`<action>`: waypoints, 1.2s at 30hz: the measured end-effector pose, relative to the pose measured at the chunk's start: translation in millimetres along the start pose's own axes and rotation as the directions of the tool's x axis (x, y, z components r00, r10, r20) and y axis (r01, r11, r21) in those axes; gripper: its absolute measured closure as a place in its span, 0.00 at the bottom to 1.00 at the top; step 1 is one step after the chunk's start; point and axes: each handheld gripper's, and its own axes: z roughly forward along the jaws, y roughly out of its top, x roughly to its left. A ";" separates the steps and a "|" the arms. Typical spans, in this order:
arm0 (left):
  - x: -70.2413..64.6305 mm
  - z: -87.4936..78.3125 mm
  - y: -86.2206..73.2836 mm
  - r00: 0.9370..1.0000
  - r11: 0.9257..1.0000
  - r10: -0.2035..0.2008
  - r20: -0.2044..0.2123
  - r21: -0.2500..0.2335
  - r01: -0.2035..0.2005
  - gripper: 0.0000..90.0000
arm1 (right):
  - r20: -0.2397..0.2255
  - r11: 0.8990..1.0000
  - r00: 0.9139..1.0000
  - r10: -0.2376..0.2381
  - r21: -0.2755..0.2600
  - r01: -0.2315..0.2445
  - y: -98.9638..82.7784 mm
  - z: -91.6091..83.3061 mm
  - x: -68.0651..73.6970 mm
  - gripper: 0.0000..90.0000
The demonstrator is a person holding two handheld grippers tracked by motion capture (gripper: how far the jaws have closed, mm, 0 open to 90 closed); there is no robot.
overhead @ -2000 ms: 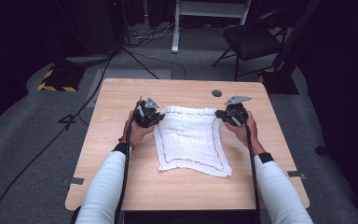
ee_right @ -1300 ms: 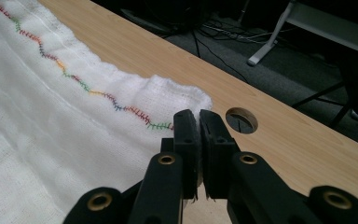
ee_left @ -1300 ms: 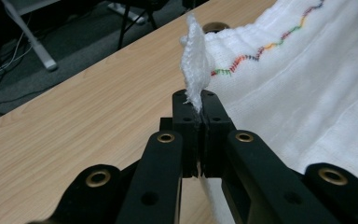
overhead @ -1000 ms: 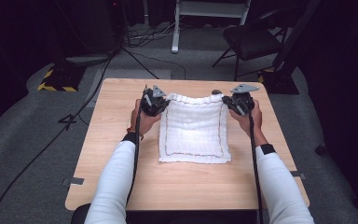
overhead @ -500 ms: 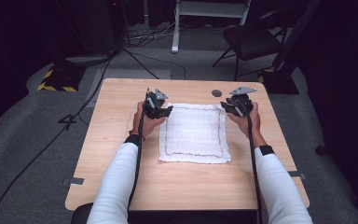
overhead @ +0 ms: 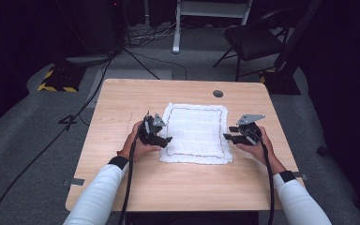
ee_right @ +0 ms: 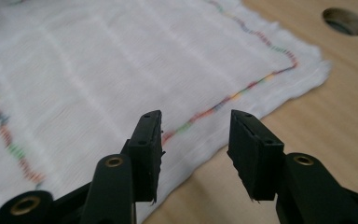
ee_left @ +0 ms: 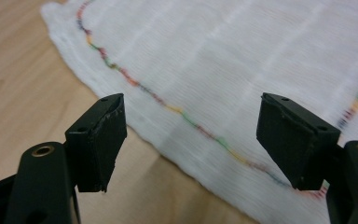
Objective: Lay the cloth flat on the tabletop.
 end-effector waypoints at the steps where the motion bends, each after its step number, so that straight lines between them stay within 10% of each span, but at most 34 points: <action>1: -4.8 -2.6 -3.4 1.000 1.000 0.002 0.013 0.000 -0.002 0.27 | -0.013 1.000 1.000 -0.007 0.007 0.007 -5.5 -1.2 4.5 0.59; 8: -22.4 -1.7 -25.1 0.998 0.997 0.031 0.059 0.070 -0.035 0.26 | -0.048 0.994 0.996 -0.072 0.078 0.076 -34.3 -12.7 31.7 0.56; 13: -22.3 -7.5 -32.1 0.985 0.998 0.018 0.170 0.052 -0.027 0.43 | -0.053 0.993 0.997 -0.064 0.093 0.068 -45.1 -19.2 36.9 0.63; 26: -54.8 -20.6 -41.9 0.973 0.995 0.069 0.218 0.052 -0.083 0.48 | -0.007 0.989 0.998 -0.056 0.134 0.057 -70.2 -51.2 52.6 0.67; 36: -35.1 -35.3 -36.5 0.991 1.000 0.000 0.132 -0.027 0.004 0.26 | -0.007 0.996 0.999 -0.046 0.074 0.046 -65.4 -55.5 51.2 0.54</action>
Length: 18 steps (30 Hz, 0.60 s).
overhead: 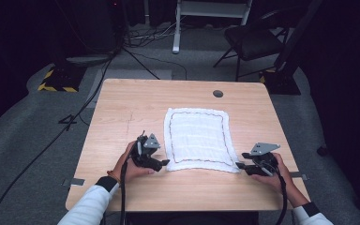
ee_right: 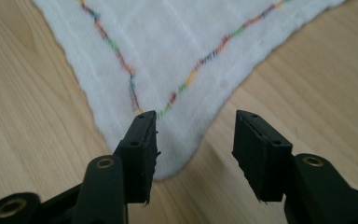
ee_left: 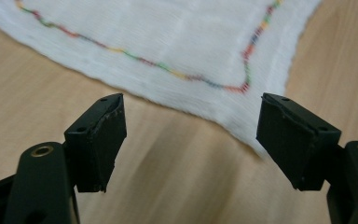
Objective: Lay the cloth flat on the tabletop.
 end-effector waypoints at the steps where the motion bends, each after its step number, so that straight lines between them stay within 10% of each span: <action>1: 4.7 0.2 2.3 1.000 1.000 -0.011 -0.021 -0.005 0.011 0.25 | -0.004 1.000 1.000 0.002 -0.014 -0.002 3.1 0.4 1.0 0.53; 10: 55.9 20.1 27.5 0.984 0.992 -0.116 -0.135 -0.060 0.108 0.23 | -0.075 0.986 0.988 -0.132 -0.109 0.123 54.7 31.7 45.7 0.50; 18: 81.7 54.6 48.2 0.971 0.990 -0.143 -0.191 -0.044 0.137 0.23 | -0.218 0.960 0.939 -0.265 -0.149 0.237 100.8 79.1 106.3 0.51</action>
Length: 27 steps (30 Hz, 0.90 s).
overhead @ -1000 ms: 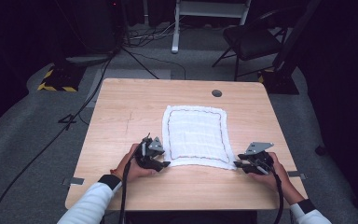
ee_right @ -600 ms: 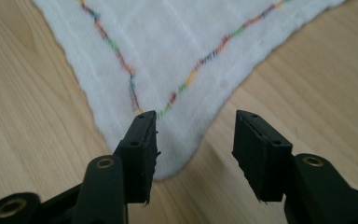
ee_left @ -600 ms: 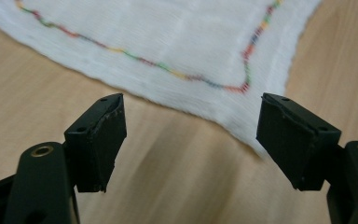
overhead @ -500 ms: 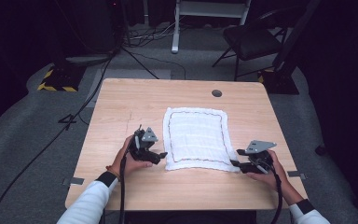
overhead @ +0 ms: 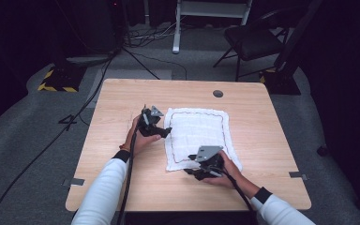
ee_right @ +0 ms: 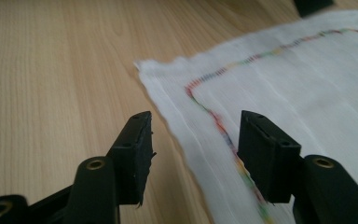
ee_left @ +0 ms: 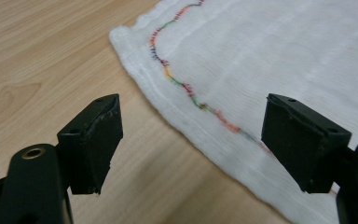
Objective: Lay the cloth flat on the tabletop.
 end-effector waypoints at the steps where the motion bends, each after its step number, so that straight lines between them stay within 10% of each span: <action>1: 2.7 4.7 2.4 1.000 1.000 -0.008 -0.007 0.007 0.008 0.23 | -0.016 1.000 1.000 -0.008 -0.004 0.008 5.7 9.5 3.2 0.51; 6: 17.9 23.9 10.8 0.997 0.997 -0.076 -0.034 0.001 0.076 0.23 | -0.034 1.000 0.999 -0.021 0.013 0.021 18.0 45.3 13.6 0.51; 15: 30.8 49.1 24.8 0.984 0.992 -0.118 -0.132 0.023 0.122 0.26 | 0.004 1.000 1.000 0.002 -0.003 -0.002 25.0 55.6 10.4 0.71; 24: 34.6 53.0 24.1 0.983 0.988 -0.153 -0.102 0.014 0.155 0.24 | 0.033 1.000 0.999 0.021 0.015 -0.022 24.5 53.9 8.3 0.91; 27: 32.3 49.3 21.9 0.991 0.993 -0.118 -0.060 0.002 0.119 0.42 | 0.034 0.999 0.999 0.022 0.025 -0.023 25.1 53.1 7.6 0.94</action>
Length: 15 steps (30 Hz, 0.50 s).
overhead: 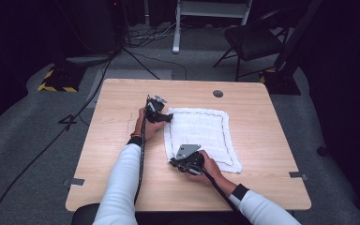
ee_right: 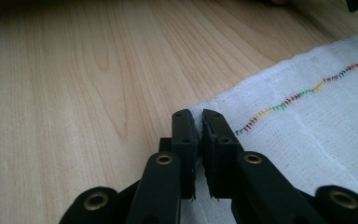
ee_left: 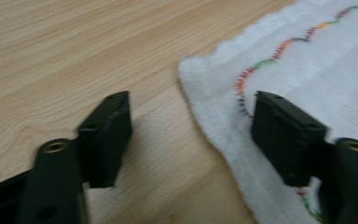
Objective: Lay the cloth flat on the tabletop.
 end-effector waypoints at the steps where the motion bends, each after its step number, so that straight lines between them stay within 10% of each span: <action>1: -0.2 -1.0 -0.8 1.000 1.000 -0.005 0.003 -0.003 0.005 0.45 | 0.000 1.000 1.000 0.000 0.002 0.000 0.2 -0.2 0.0 0.94; 9: 3.7 -8.8 -2.8 0.997 1.000 0.011 0.080 0.021 -0.013 0.90 | 0.002 1.000 1.000 0.005 0.008 -0.005 3.1 1.9 -0.6 0.96; 15: 0.8 -10.2 -2.8 0.996 0.999 0.035 0.079 0.025 -0.037 0.96 | 0.013 1.000 1.000 -0.006 0.006 0.006 3.9 -0.2 2.0 0.96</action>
